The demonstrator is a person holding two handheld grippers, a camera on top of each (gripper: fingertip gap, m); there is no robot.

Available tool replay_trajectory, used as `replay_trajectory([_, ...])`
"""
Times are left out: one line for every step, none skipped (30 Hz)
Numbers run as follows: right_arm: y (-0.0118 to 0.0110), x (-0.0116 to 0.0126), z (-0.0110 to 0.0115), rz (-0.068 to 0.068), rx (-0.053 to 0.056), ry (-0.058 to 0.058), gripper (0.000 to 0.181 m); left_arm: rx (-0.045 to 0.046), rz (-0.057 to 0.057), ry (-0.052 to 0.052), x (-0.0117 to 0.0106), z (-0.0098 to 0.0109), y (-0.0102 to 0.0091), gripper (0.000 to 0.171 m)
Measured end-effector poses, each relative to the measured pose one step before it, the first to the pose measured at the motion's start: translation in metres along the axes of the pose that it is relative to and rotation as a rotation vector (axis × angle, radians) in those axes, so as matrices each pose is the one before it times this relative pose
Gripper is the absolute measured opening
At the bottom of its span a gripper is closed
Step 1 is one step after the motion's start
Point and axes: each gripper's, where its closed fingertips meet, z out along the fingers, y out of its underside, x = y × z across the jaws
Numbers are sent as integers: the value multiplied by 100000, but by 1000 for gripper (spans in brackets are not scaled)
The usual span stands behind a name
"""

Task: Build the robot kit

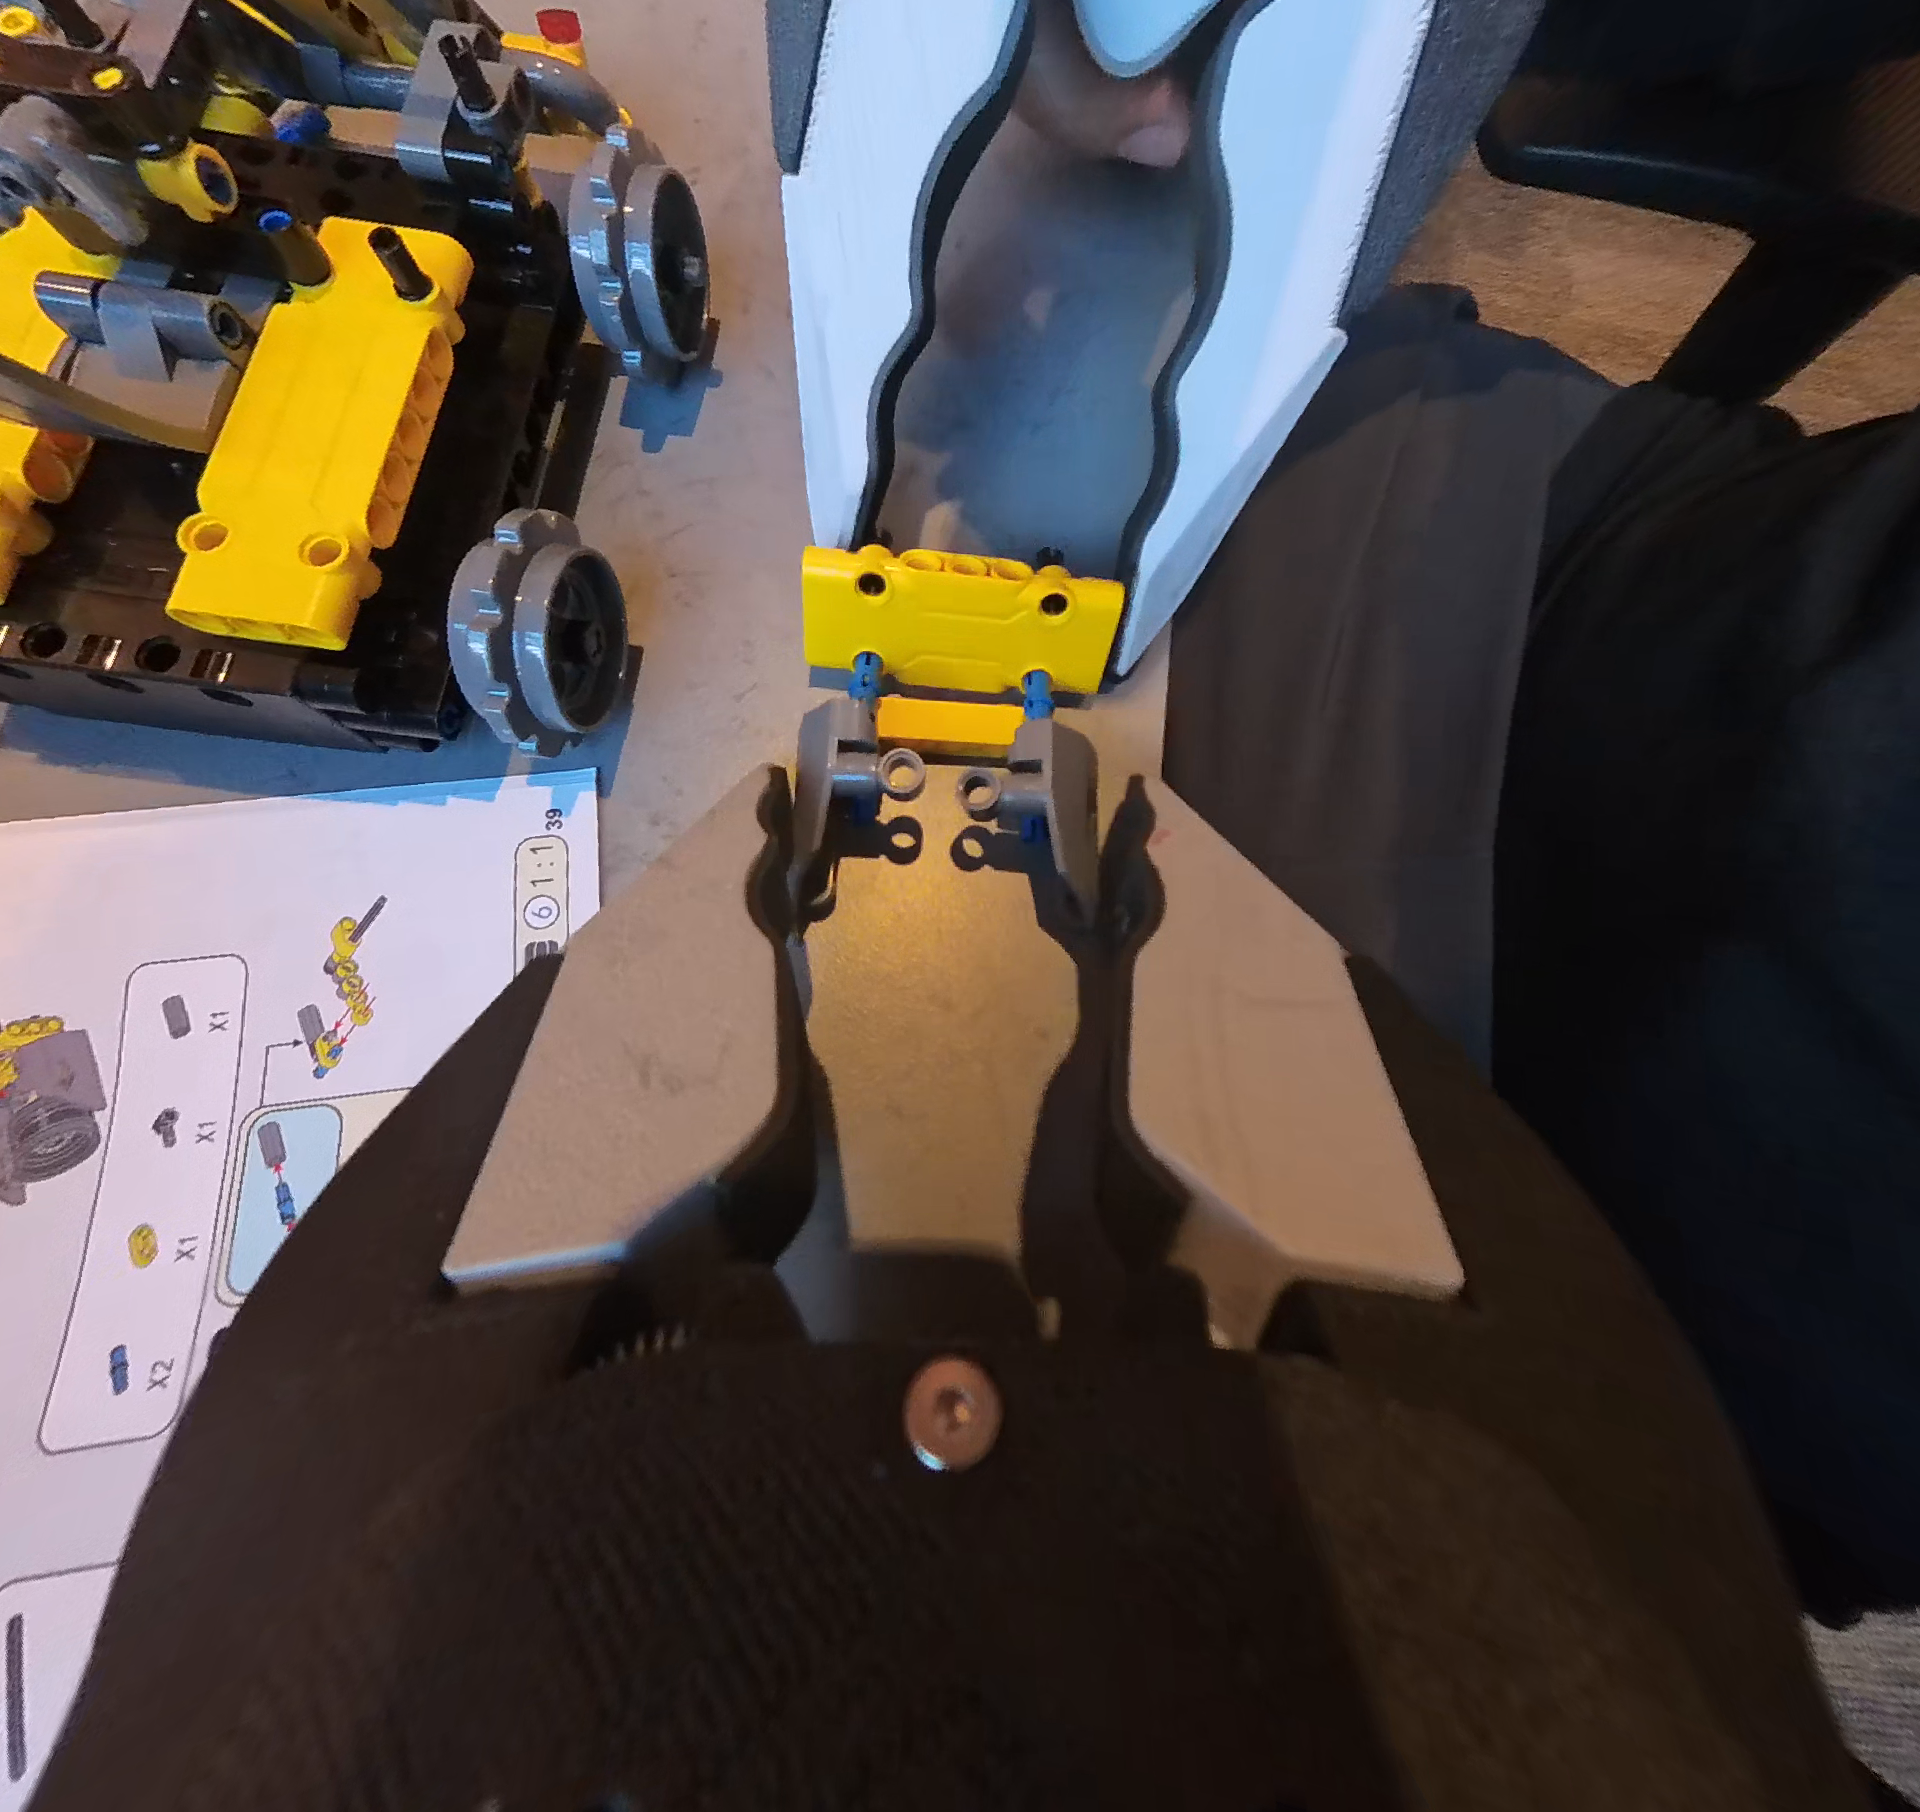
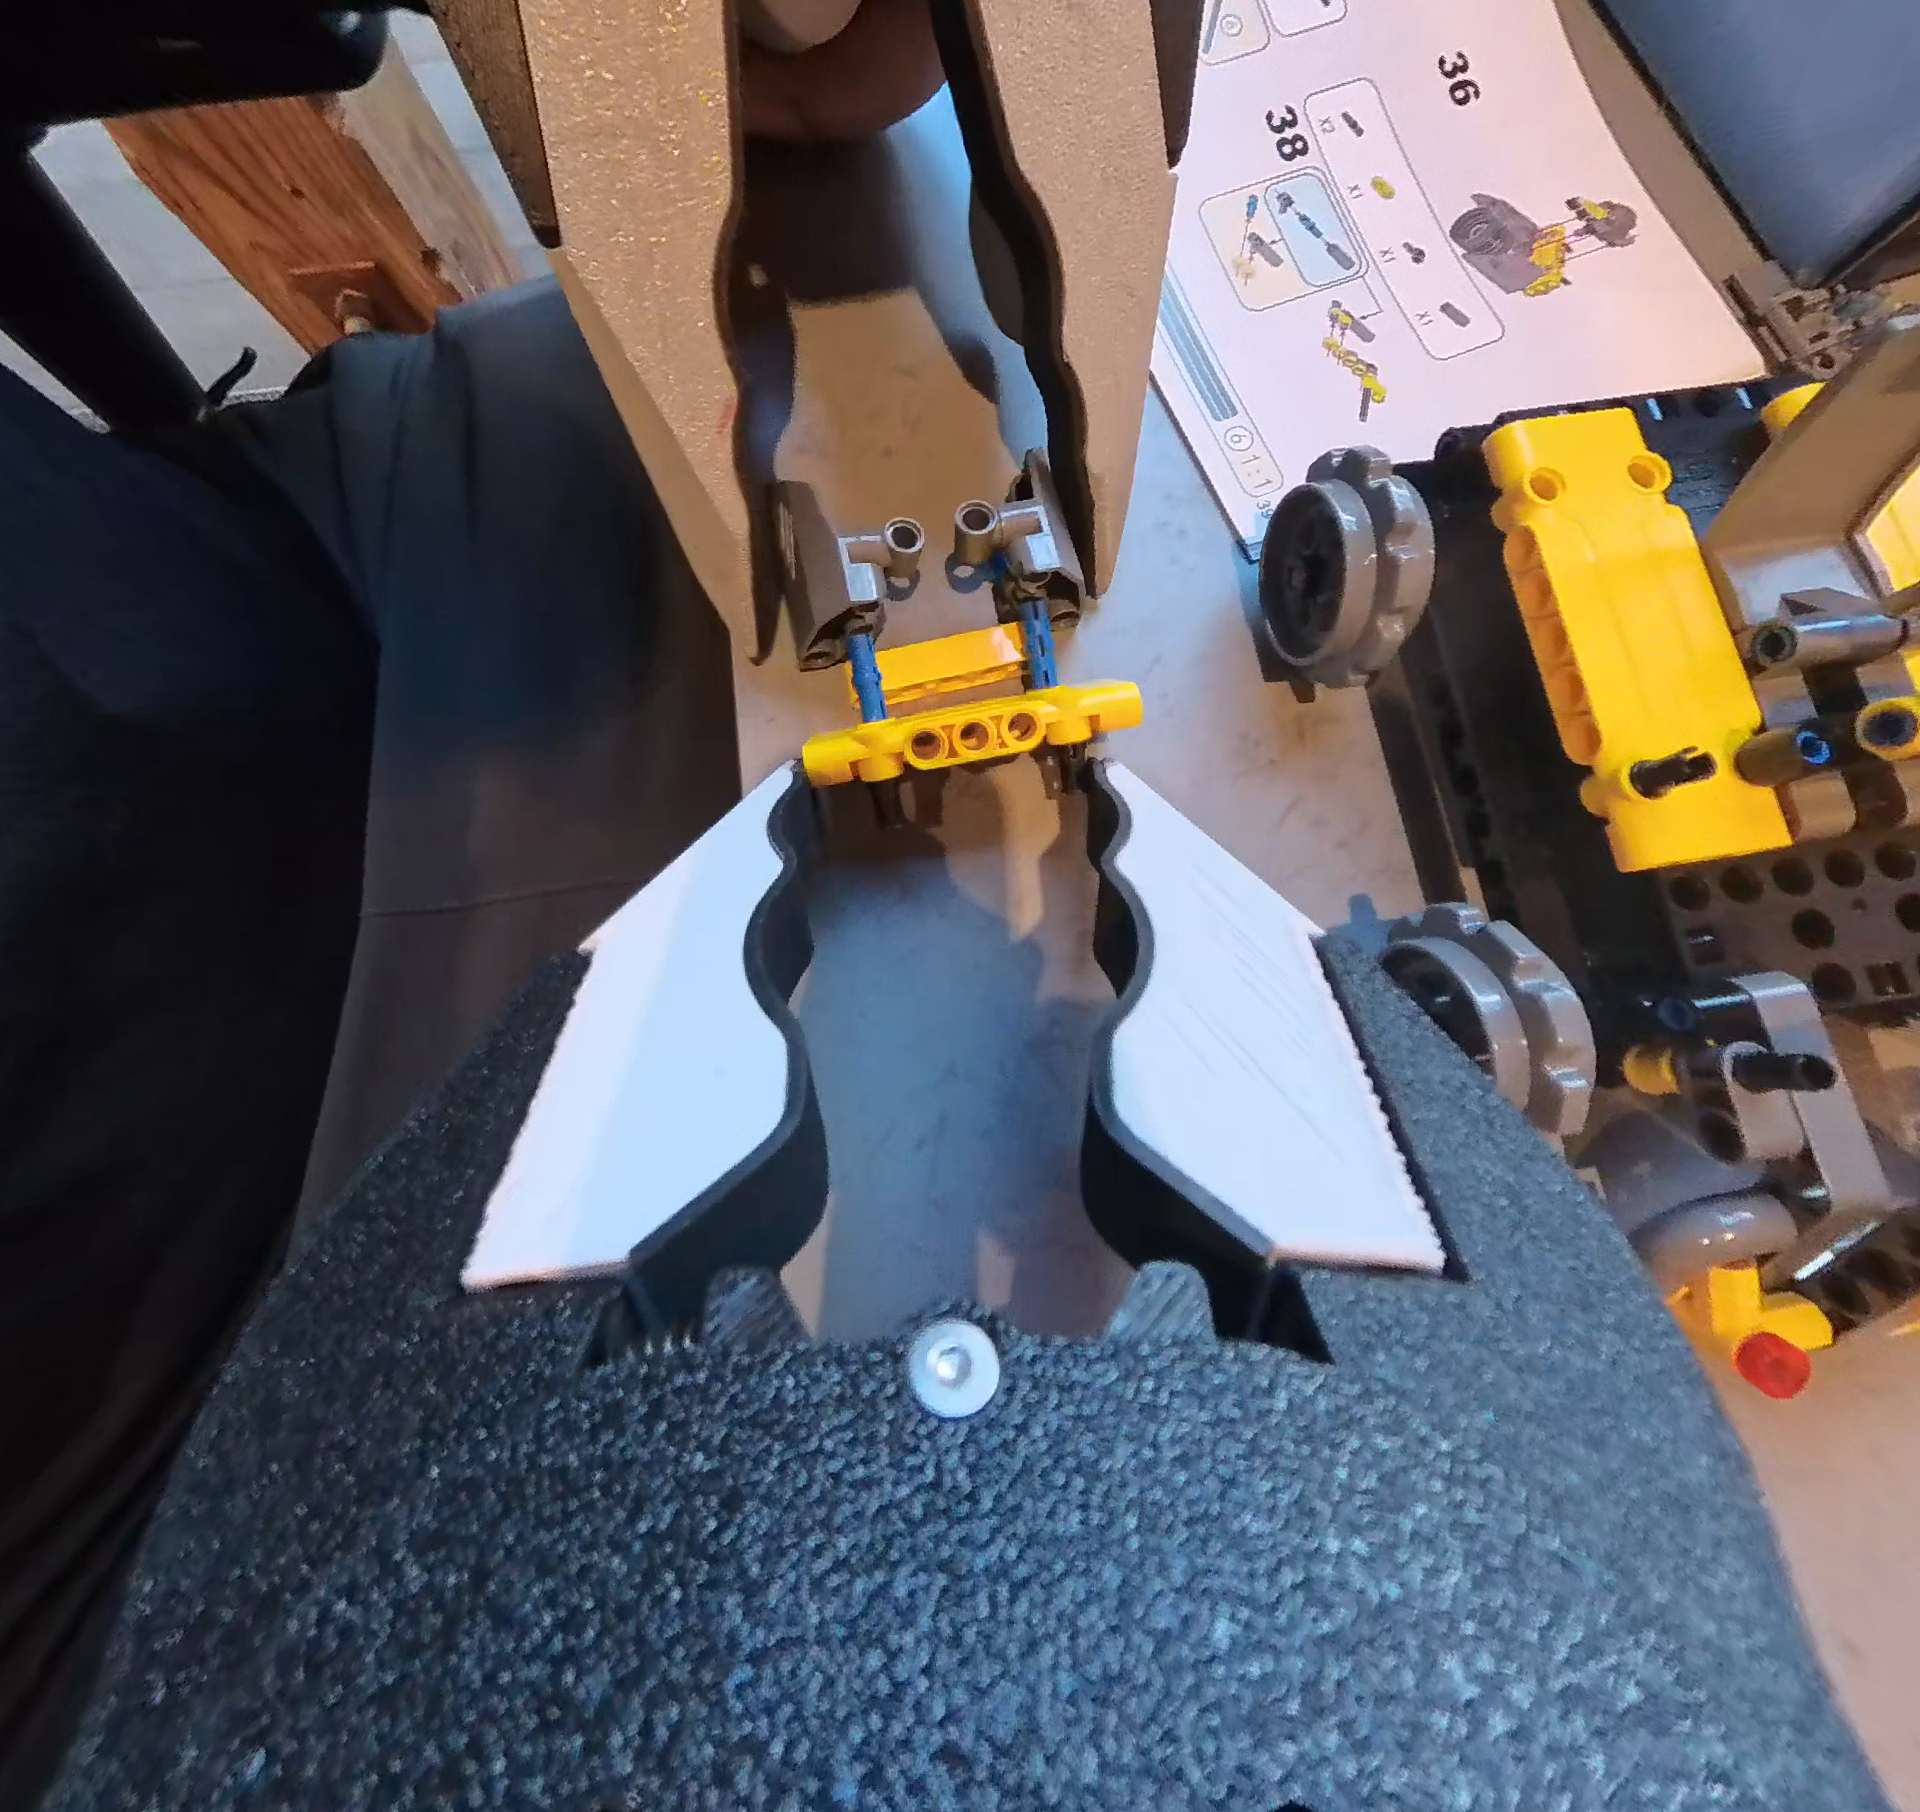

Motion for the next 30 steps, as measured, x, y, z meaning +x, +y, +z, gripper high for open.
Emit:
replay_trajectory([36, -16, -38, -233, -2, -121, 52, -104, 343, -175, 17, 12, 17, 62])
replay_trajectory([41, 1, -46, -2, 35, -256, 53, -104, 337, -245, -15, 8, 18, 62])
replay_trajectory([69, 3, -53, 158, -65, -476, 53, -112, 294, -545, -62, 2, 23, 61])
replay_trajectory([67, 29, -38, 309, -58, -455, 53, -92, 145, -1096, -148, 9, 12, 58])
replay_trajectory([43, 47, -14, 549, -55, -484, 53, -92, 372, -243, -9, 12, 12, 58])
replay_trajectory([10, -8, 38, 442, -98, -675, 53, -47, 166, -100, -4, 0, 5, 58])
replay_trajectory([-43, 13, 41, -238, 41, -241, 52, 12, -20, 20, -4, -4, 2, 58])
replay_trajectory([-74, -5, 63, -755, 25, 69, 52, 22, -47, 46, -4, 3, -5, 58])
replay_trajectory([-75, -4, 62, -854, 53, 325, 52, 27, -67, 71, 7, -3, 0, 58])
replay_trajectory([-54, 5, 18, -688, 130, 525, 52, 38, -125, 134, 6, -8, -11, 58])
replay_trajectory([-31, 57, -33, -317, 272, 778, 52, 40, -134, 146, 0, -12, -7, 58])
replay_trajectory([-80, 104, -88, 17, 692, 1019, 52, 36, -161, -12, -14, -18, -1, 58])
replay_trajectory([-84, 68, -137, 248, 986, 749, 52, 32, -443, -315, -87, -13, 5, 61])
replay_trajectory([-31, 28, -142, 442, 688, 356, 52, 210, -585, -323, -93, -24, -27, 64])
replay_trajectory([42, 21, -110, 374, 219, 309, 52, 823, -471, -480, -119, -85, -98, 65])
replay_trajectory([87, -4, -90, -5, -111, 479, 52, 1473, -272, -845, -145, -148, -183, 65])
replay_trajectory([82, -3, -74, -323, -72, 539, 52, 1934, -310, -636, -106, -203, -228, 66])
replay_trajectory([65, -45, -69, -142, -78, 241, 52, 2013, -415, -467, -85, -230, -218, 66])
replay_trajectory([80, -28, -47, -7, -168, 149, 52, 1563, -464, -754, -126, -208, -155, 65])
replay_trajectory([37, 46, -65, -344, 56, 684, 52, 847, -464, -878, -112, -175, -72, 65])
replay_trajectory([-9, 86, -108, -491, 262, 951, 52, 325, -173, -471, 15, -133, -58, 65])
replay_trajectory([-45, 55, -147, -244, 311, 719, 52, 34, 136, -577, 86, -115, -119, 65])
replay_trajectory([-122, 14, -175, -56, 600, 374, 52, -79, 675, -716, 142, -92, -200, 65])
replay_trajectory([-175, 0, -223, -55, 750, 371, 52, -120, 1347, -823, 166, -73, -277, 65])
replay_trajectory([-213, 1, -245, -229, 767, 422, 52, -347, 1911, -821, 193, -60, -302, 64])
replay_trajectory([-215, -35, -257, -307, 532, 336, 52, -741, 2273, -822, 193, -41, -284, 62])
replay_trajectory([-196, -37, -235, -347, 209, 300, 52, -1073, 2344, -667, 219, 15, -216, 61])
replay_trajectory([-202, -73, -202, -434, 47, 257, 52, -1315, 2172, -816, 180, 72, -183, 60])
replay_trajectory([-208, -111, -161, -577, 130, 150, 52, -1335, 2048, -950, 147, 113, -128, 60])
replay_trajectory([-268, -110, -117, -616, 361, 371, 52, -1175, 1749, -584, 179, 167, -93, 58])
